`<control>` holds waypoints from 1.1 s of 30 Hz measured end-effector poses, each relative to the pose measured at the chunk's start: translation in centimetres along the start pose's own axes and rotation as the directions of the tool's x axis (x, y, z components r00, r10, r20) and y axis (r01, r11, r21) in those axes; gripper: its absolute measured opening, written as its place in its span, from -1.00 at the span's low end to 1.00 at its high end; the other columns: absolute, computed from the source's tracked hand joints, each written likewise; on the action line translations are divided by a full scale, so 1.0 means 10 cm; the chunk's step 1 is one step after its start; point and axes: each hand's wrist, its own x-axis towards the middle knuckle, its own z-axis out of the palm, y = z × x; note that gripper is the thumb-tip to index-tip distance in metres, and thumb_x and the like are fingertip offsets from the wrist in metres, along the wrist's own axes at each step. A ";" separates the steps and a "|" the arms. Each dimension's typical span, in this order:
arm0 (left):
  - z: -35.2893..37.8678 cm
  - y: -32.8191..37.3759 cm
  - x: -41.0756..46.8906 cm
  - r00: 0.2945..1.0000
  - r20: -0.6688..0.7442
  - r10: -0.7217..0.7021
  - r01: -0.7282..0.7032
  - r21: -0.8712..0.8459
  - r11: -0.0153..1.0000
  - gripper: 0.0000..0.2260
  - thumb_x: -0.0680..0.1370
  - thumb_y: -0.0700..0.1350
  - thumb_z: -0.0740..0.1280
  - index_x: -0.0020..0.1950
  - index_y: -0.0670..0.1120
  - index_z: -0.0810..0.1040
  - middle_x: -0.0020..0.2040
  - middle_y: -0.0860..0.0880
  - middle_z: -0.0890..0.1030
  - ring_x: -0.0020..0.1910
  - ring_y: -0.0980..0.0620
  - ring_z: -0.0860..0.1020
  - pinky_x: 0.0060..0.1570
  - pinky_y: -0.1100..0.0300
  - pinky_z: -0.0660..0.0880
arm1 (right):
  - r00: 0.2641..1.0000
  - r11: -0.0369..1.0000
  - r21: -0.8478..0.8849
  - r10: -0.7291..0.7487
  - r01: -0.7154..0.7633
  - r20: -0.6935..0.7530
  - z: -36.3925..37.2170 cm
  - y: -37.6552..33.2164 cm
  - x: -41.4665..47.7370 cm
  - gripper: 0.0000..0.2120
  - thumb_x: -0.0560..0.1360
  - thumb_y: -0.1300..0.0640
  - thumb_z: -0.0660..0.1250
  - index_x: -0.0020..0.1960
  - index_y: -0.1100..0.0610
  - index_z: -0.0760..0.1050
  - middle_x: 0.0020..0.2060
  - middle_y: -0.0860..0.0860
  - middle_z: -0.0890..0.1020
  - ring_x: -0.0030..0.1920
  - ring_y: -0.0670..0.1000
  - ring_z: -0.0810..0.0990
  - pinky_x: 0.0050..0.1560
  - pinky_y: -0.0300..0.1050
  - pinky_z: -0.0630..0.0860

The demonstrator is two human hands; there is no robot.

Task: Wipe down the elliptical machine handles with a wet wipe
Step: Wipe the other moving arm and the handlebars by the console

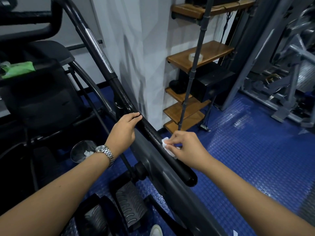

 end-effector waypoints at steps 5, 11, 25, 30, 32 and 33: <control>-0.03 0.01 0.01 1.000 0.001 0.001 -0.001 0.013 1.000 -0.61 0.47 -0.42 0.28 0.29 -0.22 0.52 0.29 -0.11 0.51 0.28 -0.07 0.47 0.24 0.15 0.42 | 0.999 1.000 -0.018 -0.018 0.017 -0.044 0.13 -0.04 0.11 -0.89 0.46 0.15 0.41 -0.04 0.10 0.68 -0.28 0.01 0.56 -0.27 -0.04 0.54 -0.20 -0.03 0.53; -0.01 0.02 0.00 1.000 0.006 -0.009 0.009 0.005 1.000 -0.60 0.47 -0.42 0.27 0.29 -0.22 0.52 0.29 -0.11 0.51 0.28 -0.07 0.47 0.27 0.13 0.42 | 0.999 0.999 -0.029 0.018 -0.016 0.044 -0.02 -0.05 0.06 -0.88 0.46 0.16 0.42 -0.03 0.11 0.68 -0.26 0.03 0.58 -0.22 -0.06 0.56 -0.13 -0.09 0.55; -0.02 0.01 -0.01 1.000 0.004 -0.015 0.015 -0.030 0.999 -0.54 0.43 -0.48 0.26 0.30 -0.22 0.51 0.29 -0.13 0.50 0.30 -0.09 0.45 0.26 0.08 0.44 | 0.993 0.987 -0.132 -0.078 0.090 0.089 0.04 -0.14 0.32 -0.89 0.46 0.18 0.41 -0.06 0.07 0.69 -0.24 0.04 0.57 -0.22 -0.01 0.55 -0.14 0.01 0.53; -0.05 0.00 0.00 1.000 0.029 -0.011 0.011 -0.005 1.000 -0.50 0.41 -0.48 0.26 0.33 -0.19 0.48 0.33 -0.10 0.48 0.33 -0.06 0.43 0.27 0.10 0.44 | 0.985 0.973 -0.170 -0.137 0.153 0.101 0.15 -0.13 0.37 -0.90 0.47 0.16 0.39 -0.07 0.11 0.68 -0.23 0.01 0.53 -0.20 0.01 0.54 -0.16 0.05 0.55; -0.05 0.01 0.00 0.999 0.034 -0.021 0.022 -0.010 1.000 -0.50 0.42 -0.47 0.24 0.34 -0.19 0.47 0.34 -0.10 0.47 0.34 -0.06 0.41 0.29 0.09 0.42 | 0.979 0.968 -0.189 -0.139 0.167 0.150 0.07 -0.10 0.23 -0.89 0.46 0.15 0.40 -0.06 0.09 0.68 -0.23 -0.02 0.53 -0.20 -0.03 0.55 -0.18 0.03 0.55; -0.05 0.02 -0.01 0.999 0.034 -0.028 0.029 -0.016 0.999 -0.50 0.43 -0.47 0.24 0.34 -0.19 0.47 0.34 -0.10 0.46 0.35 -0.06 0.41 0.30 0.09 0.41 | 0.976 0.968 -0.186 -0.139 0.170 0.170 0.02 -0.09 0.19 -0.89 0.45 0.15 0.41 -0.05 0.09 0.68 -0.23 -0.03 0.54 -0.20 -0.04 0.56 -0.18 0.02 0.55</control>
